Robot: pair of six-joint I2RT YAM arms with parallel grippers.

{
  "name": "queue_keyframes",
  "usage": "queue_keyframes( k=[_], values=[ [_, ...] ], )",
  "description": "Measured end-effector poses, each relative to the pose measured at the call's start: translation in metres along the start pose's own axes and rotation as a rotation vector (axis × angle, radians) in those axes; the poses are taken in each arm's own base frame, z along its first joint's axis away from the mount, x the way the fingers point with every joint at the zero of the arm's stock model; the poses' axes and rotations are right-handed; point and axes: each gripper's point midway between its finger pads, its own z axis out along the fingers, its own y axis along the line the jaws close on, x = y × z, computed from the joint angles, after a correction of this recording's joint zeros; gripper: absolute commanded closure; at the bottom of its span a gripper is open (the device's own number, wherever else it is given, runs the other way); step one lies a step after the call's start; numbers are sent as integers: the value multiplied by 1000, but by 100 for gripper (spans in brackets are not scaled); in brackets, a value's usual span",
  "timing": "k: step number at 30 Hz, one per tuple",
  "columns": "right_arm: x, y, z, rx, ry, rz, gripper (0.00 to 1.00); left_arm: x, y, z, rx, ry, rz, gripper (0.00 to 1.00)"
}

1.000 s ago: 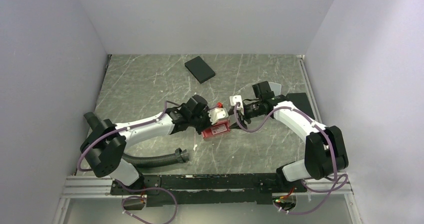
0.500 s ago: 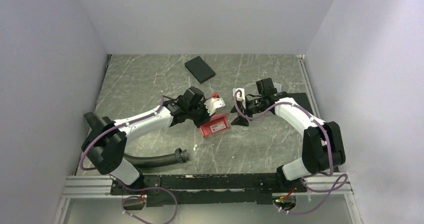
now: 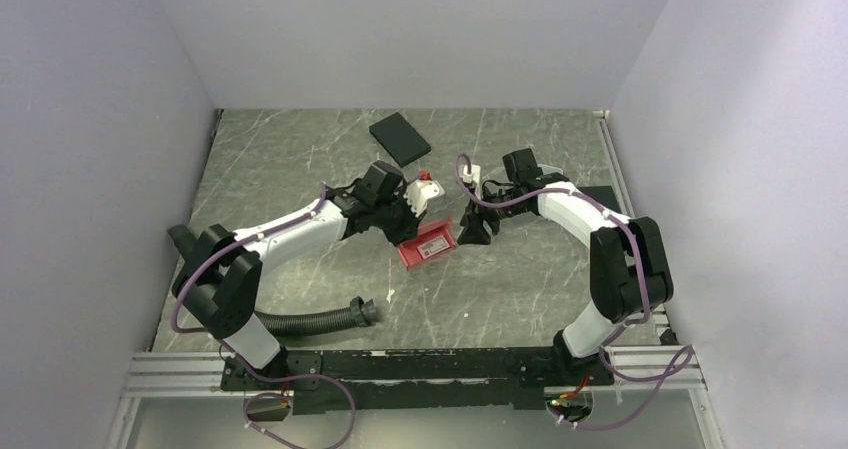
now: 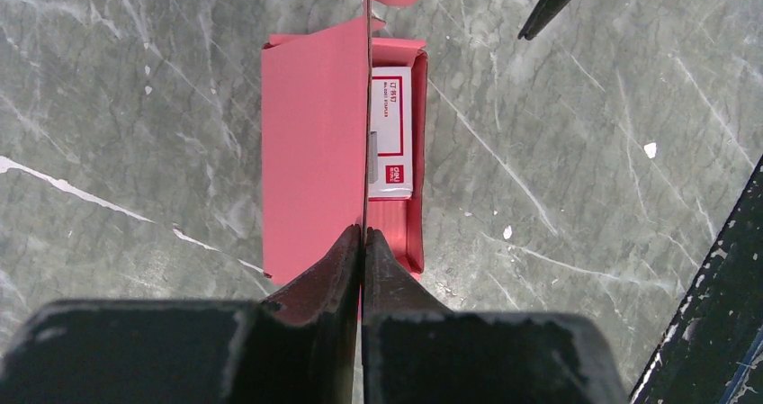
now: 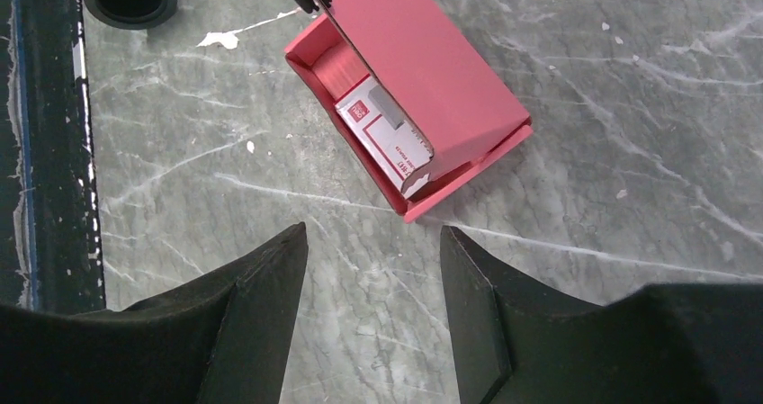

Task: Fold the paper box
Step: Close the paper box at the center of the board.

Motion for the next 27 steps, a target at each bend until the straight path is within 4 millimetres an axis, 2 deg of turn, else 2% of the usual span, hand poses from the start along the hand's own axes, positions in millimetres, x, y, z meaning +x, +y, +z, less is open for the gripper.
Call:
queue_keyframes(
  k=[7, 11, 16, 24, 27],
  values=[
    [-3, -2, -2, 8, -8, 30, 41, -1, 1, -1, 10, -5, -11, 91],
    [-4, -5, -4, 22, -16, 56, 50, 0, 2, 0, 14, 0, -19, 91],
    [-7, -13, -1, 49, -31, 145, 51, 1, 3, 3, 20, 14, -51, 91],
    [18, -25, 17, 52, 26, 361, 50, -2, 15, -1, 12, 7, -119, 90],
    [19, -27, 17, 65, 32, 390, 50, -2, 19, -2, 10, 3, -146, 89]
  ],
)
